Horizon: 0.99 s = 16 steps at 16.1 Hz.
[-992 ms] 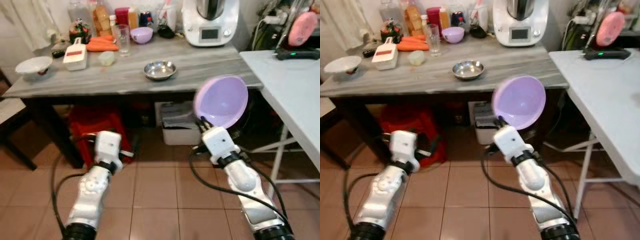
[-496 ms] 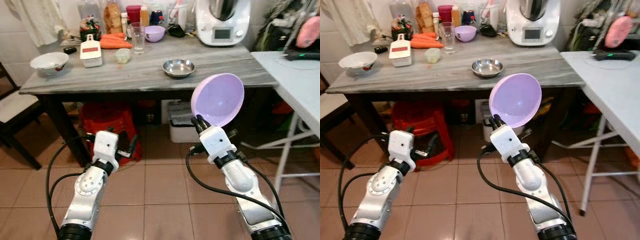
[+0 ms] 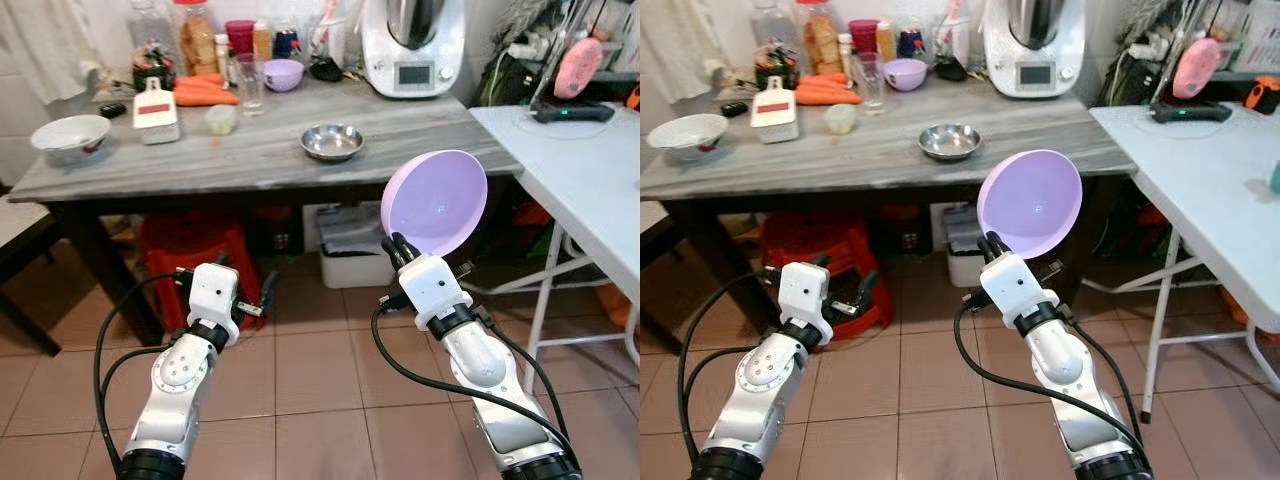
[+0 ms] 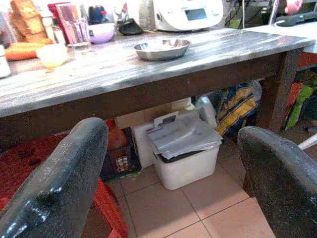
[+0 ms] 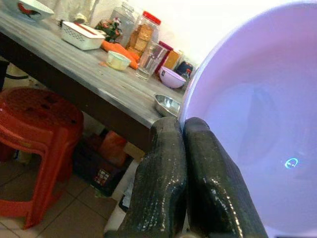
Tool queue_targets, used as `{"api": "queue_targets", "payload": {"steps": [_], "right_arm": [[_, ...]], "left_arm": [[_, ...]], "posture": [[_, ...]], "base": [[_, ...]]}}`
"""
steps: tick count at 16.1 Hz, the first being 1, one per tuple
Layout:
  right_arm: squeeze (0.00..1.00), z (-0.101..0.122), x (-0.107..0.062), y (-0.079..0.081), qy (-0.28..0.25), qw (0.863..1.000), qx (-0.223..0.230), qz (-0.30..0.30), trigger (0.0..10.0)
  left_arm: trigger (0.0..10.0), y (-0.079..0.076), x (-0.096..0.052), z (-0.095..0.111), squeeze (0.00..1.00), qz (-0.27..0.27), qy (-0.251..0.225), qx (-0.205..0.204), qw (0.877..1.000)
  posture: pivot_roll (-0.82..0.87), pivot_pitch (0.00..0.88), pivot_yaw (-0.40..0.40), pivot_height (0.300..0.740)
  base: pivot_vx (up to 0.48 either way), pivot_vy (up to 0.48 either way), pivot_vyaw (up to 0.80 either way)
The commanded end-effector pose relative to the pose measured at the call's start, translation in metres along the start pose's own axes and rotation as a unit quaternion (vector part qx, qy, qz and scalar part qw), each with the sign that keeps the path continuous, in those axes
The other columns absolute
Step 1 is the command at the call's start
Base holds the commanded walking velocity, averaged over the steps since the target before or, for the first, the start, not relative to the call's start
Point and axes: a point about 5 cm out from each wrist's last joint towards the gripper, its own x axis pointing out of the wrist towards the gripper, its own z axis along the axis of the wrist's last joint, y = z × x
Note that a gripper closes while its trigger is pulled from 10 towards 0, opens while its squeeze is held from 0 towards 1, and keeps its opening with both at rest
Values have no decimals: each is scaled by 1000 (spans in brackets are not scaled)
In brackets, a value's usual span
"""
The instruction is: Setting the table
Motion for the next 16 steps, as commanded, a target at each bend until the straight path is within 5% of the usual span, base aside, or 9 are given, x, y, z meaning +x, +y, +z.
{"api": "queue_targets", "payload": {"steps": [1, 14, 16], "right_arm": [[0, 7, 3, -5, -15, 1000, -1, -6, 10000], [0, 6, -8, 8, -4, 999, 36, -10, 10000], [0, 6, -9, 7, -6, 999, 32, -9, 10000]], "left_arm": [[10000, 2, 1, 1, 0, 3, -3, 2, 1000], [10000, -2, -1, 0, 0, 9, -4, 3, 1000], [10000, -3, 1, 0, 0, 5, -5, 1, 1000]], "posture": [[-2, 0, 21, 740], [-10, 0, 29, 740], [-11, 0, 28, 740]], "base": [[364, 0, 0], [371, 0, 0], [375, 0, 800]]}}
